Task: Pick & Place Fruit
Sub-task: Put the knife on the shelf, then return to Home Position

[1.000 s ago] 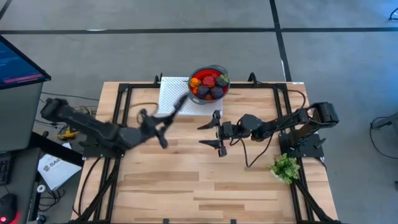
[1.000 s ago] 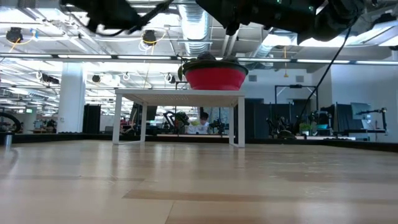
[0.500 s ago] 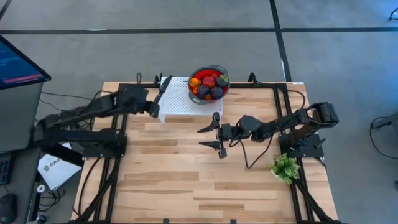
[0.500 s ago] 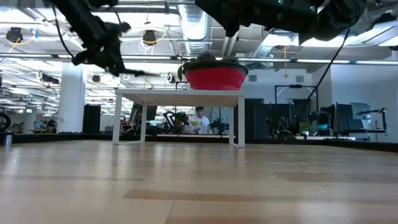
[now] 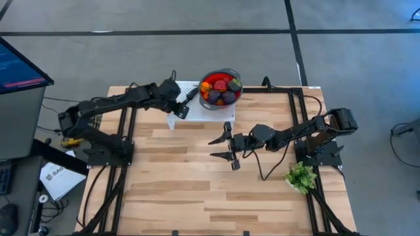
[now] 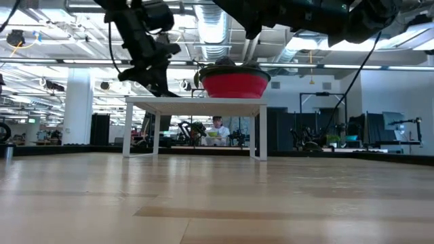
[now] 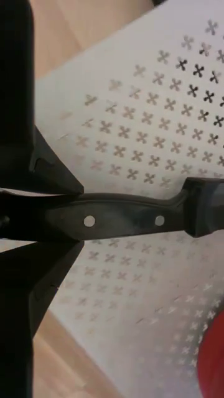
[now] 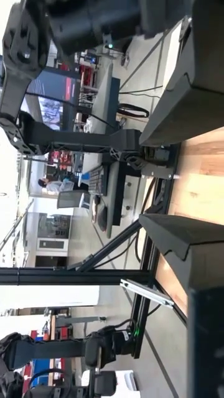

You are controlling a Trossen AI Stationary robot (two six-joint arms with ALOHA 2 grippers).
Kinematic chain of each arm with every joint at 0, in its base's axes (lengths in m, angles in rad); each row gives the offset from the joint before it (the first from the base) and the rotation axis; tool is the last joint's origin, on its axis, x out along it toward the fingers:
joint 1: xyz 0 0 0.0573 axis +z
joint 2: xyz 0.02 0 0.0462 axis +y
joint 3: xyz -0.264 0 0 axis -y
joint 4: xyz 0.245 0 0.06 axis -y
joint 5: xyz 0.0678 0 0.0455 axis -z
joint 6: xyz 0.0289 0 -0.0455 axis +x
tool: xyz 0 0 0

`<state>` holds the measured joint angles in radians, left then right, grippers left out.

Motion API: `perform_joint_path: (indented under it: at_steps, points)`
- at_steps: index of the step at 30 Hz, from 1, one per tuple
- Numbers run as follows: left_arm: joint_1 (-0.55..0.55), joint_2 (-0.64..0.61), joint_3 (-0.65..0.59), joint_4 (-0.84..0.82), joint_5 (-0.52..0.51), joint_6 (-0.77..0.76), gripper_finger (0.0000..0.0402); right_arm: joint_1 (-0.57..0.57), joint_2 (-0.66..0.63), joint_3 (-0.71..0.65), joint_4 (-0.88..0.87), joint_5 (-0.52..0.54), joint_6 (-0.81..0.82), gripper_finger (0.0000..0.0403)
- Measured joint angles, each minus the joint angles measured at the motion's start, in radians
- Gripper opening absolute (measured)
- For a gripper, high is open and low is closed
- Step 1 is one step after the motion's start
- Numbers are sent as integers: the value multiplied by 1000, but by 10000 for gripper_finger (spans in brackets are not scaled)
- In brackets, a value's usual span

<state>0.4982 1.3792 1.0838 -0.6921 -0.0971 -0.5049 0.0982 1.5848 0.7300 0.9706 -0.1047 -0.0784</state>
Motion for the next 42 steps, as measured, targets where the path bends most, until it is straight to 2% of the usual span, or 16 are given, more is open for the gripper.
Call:
perform_joint_path:
  at_steps: [6,11,20,24,28,31,33,36,42]
  points:
    - [2,50,18,10,-1,0,108,0,0,0,-2,0,0,175]
    - [2,51,18,34,-10,16,125,0,0,0,-2,0,0,171]
    - [2,48,18,80,-13,104,194,-3,0,0,-15,3,44,169]
    - [7,-8,18,79,-2,165,224,-20,-27,-1,-123,58,108,165]
    - [-14,-125,-18,82,-13,191,239,-46,-130,-1,-395,69,155,153]
    - [-55,-235,-88,105,-64,194,241,-56,-236,-1,-652,68,153,140]
    - [-92,-314,-154,146,-103,194,240,-56,-314,-16,-763,68,141,129]
    - [-149,-429,-268,235,-133,194,234,-56,-440,-91,-821,67,124,114]
    - [-229,-614,-498,507,-136,249,220,-56,-737,-289,-822,62,132,94]
